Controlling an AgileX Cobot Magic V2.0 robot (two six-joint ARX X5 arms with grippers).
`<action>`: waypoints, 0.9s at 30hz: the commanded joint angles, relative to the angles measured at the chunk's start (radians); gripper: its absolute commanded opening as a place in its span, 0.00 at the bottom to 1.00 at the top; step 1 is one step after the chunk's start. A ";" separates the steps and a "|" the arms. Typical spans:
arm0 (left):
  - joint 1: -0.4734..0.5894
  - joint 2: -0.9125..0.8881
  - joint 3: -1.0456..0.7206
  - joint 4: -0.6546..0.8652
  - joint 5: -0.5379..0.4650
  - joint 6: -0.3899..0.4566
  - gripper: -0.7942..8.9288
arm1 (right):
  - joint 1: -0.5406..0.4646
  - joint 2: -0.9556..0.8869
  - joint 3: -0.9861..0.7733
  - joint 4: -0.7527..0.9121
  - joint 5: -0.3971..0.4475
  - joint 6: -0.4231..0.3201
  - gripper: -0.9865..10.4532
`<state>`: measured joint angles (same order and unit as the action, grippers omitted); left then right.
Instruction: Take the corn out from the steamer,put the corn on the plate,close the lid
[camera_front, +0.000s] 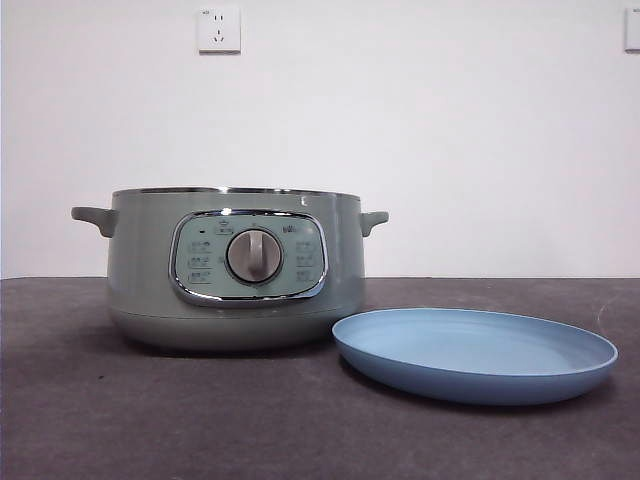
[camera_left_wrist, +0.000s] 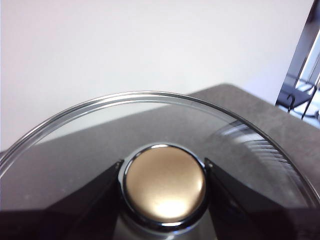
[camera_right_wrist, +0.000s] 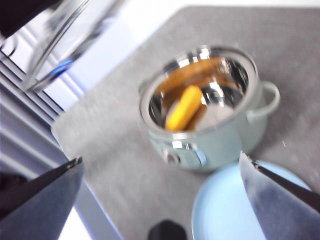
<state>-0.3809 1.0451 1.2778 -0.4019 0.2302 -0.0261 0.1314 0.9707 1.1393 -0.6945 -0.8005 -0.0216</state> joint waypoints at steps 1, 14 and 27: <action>0.001 -0.093 0.020 -0.032 0.006 -0.008 0.07 | 0.045 0.054 0.003 0.097 0.005 0.121 0.58; 0.001 -0.294 0.020 -0.225 0.005 -0.008 0.07 | 0.398 0.501 0.265 0.198 0.370 0.164 0.58; 0.001 -0.346 0.020 -0.292 0.008 -0.007 0.07 | 0.552 1.054 0.803 0.080 0.636 0.136 0.58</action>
<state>-0.3809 0.7109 1.2831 -0.7391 0.2314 -0.0273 0.6807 2.0079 1.9388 -0.6117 -0.1684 0.1215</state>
